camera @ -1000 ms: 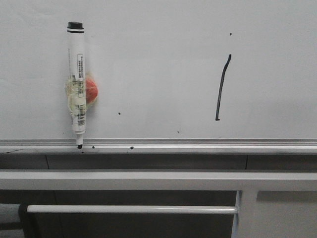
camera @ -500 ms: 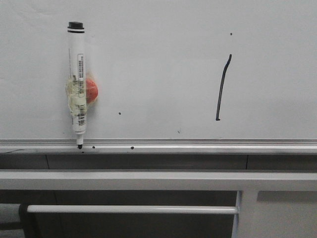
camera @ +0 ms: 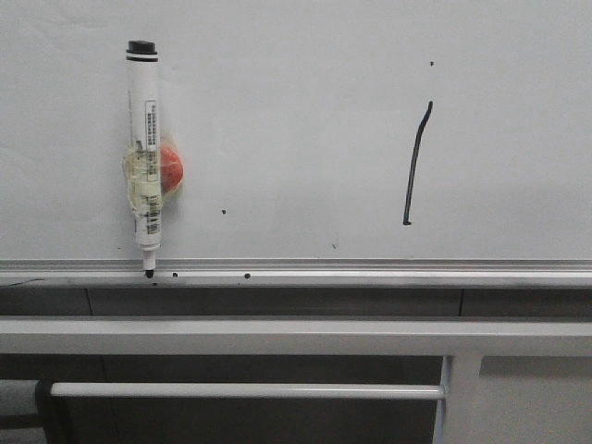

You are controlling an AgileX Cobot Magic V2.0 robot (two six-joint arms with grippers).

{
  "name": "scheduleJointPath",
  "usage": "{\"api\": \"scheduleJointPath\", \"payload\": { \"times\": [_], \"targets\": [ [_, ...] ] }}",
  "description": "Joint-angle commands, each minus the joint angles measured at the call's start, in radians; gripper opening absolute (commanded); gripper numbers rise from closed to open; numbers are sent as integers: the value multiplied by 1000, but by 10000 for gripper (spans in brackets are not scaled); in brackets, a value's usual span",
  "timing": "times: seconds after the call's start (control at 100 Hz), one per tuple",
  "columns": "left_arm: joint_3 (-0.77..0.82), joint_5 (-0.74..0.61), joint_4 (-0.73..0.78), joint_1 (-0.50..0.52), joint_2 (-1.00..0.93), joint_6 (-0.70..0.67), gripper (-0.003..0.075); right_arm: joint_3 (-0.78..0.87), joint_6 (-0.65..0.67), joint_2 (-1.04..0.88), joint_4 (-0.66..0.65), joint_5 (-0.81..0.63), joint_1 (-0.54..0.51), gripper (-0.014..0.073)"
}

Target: Write number 1 on whiteboard

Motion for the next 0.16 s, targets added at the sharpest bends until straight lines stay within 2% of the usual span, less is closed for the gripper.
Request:
{"api": "scheduleJointPath", "payload": {
  "times": [0.0,0.15],
  "targets": [
    [5,-69,-10,-9,-21,-10,-20,26,-4,-12,-9,-16,-9,-53],
    [5,-69,-10,-9,-21,-10,-20,26,-4,-12,-9,-16,-9,-53]
  ]
}}
